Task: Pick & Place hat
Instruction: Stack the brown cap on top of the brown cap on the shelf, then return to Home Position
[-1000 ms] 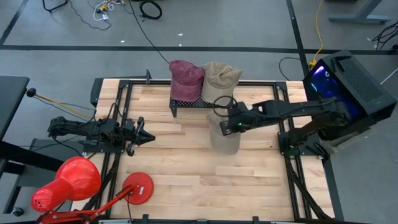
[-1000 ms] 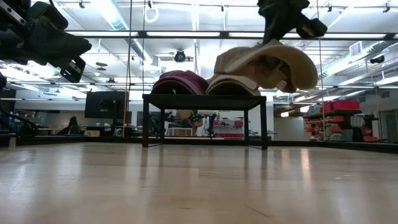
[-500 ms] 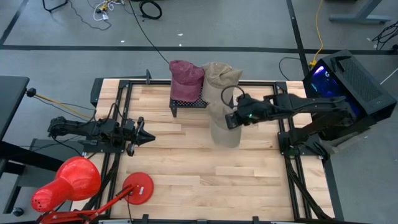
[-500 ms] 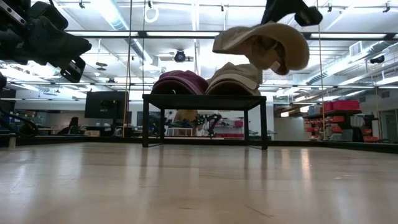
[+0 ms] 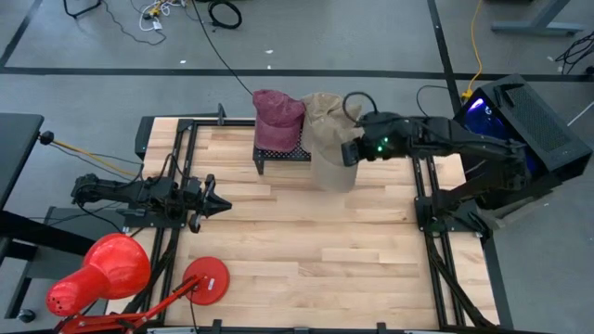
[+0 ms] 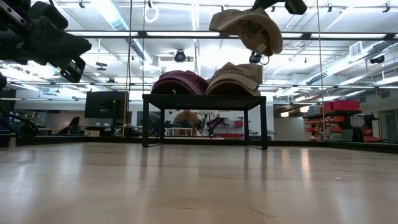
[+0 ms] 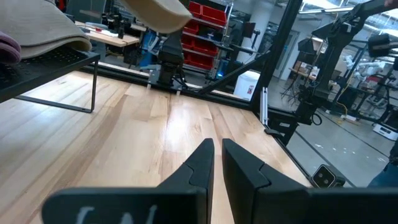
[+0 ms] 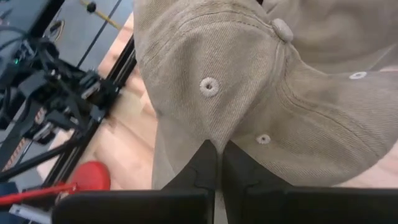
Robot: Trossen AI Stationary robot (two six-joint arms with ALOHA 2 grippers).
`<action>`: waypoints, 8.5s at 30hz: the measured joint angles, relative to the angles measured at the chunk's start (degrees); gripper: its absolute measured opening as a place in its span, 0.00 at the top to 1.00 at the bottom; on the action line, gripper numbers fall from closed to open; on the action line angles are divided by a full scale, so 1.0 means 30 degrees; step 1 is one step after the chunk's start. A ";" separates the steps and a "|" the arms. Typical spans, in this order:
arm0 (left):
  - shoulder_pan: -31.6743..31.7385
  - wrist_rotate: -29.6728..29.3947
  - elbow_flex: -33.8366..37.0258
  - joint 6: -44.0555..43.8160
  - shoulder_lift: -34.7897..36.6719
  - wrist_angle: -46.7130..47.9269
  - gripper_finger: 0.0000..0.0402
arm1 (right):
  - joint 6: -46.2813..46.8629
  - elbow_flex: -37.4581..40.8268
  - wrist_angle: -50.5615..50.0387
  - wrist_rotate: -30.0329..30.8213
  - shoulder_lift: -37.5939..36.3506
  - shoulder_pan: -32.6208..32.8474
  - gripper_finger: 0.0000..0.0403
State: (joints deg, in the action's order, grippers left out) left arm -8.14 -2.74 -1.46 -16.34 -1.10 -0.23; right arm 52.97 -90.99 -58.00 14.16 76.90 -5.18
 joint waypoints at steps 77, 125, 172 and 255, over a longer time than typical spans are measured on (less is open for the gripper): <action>-0.0005 0.0004 -0.0004 0.0000 0.0000 0.0000 0.90 | -0.6505 -0.0333 0.5005 0.5349 0.5391 -0.4011 0.98; -0.0006 0.0001 -0.0002 0.0000 0.0000 0.0000 0.90 | -0.6978 -0.0333 0.5031 0.7017 0.5362 -0.3997 0.68; -0.0007 0.0007 0.0002 0.0000 0.0000 0.0000 0.90 | -1.4326 0.2196 0.9992 -0.0769 0.1078 -0.1080 0.71; 0.0000 0.0000 0.0002 0.0000 -0.0007 -0.0002 0.90 | -1.8413 3.0056 2.4010 -0.3036 -1.8665 0.0652 1.00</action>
State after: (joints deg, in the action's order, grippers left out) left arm -8.14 -2.74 -1.45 -16.34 -1.13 -0.24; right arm -2.27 -0.82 14.03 5.05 20.91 -3.22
